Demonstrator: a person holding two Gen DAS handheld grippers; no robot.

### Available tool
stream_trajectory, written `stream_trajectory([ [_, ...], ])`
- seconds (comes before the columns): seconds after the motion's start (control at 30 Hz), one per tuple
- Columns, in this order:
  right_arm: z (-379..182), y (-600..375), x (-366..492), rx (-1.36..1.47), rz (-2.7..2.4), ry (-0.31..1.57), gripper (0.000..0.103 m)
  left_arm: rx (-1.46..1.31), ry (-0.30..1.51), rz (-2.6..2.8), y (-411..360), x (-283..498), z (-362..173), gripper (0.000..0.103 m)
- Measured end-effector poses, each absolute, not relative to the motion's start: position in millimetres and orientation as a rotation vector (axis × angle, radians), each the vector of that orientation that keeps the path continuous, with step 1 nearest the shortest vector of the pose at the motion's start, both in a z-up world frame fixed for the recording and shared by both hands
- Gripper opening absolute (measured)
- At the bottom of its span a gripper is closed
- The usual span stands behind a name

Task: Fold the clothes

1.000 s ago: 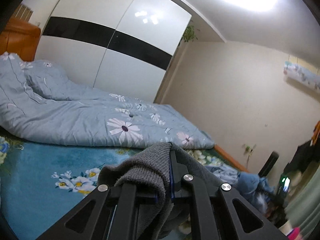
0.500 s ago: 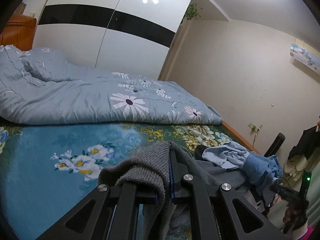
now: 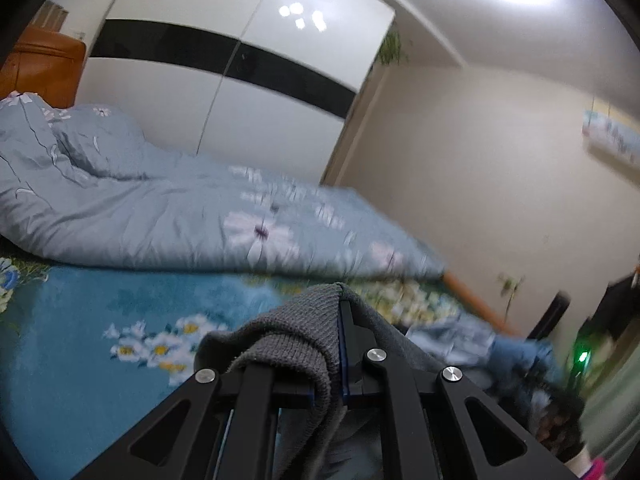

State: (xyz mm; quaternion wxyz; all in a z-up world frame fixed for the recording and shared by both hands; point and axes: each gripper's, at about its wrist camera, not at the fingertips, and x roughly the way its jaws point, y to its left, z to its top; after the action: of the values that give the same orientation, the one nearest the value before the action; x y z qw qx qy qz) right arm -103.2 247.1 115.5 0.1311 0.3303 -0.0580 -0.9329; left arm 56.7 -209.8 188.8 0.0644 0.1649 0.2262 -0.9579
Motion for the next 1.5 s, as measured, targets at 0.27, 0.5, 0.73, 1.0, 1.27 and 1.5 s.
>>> stream_trajectory([
  [0.27,149.5,275.7,-151.8,0.986,-2.885,-0.139,0.058,0.343,0.664,-3.019,-214.8,58.3,278.3,0.008],
  [0.5,161.3,290.0,-166.3,1.005,-2.94,-0.155,0.059,0.306,0.52,-3.071,-197.1,52.7,319.4,0.008],
  [0.73,147.5,263.8,-147.0,1.024,-2.805,0.033,0.073,0.334,0.488,-3.077,-186.7,48.6,321.9,0.008],
  [1.0,119.2,218.6,-131.9,0.987,-2.822,0.312,0.083,0.359,0.489,-3.08,-180.5,47.8,316.3,0.008],
  [1.27,92.4,197.9,-134.0,1.003,-2.854,0.52,0.089,0.41,0.494,-3.052,-179.2,40.8,295.9,0.008],
  [1.5,102.2,198.4,-155.4,0.954,-2.968,0.584,0.085,0.379,0.591,-3.008,-199.6,44.2,285.1,0.008],
])
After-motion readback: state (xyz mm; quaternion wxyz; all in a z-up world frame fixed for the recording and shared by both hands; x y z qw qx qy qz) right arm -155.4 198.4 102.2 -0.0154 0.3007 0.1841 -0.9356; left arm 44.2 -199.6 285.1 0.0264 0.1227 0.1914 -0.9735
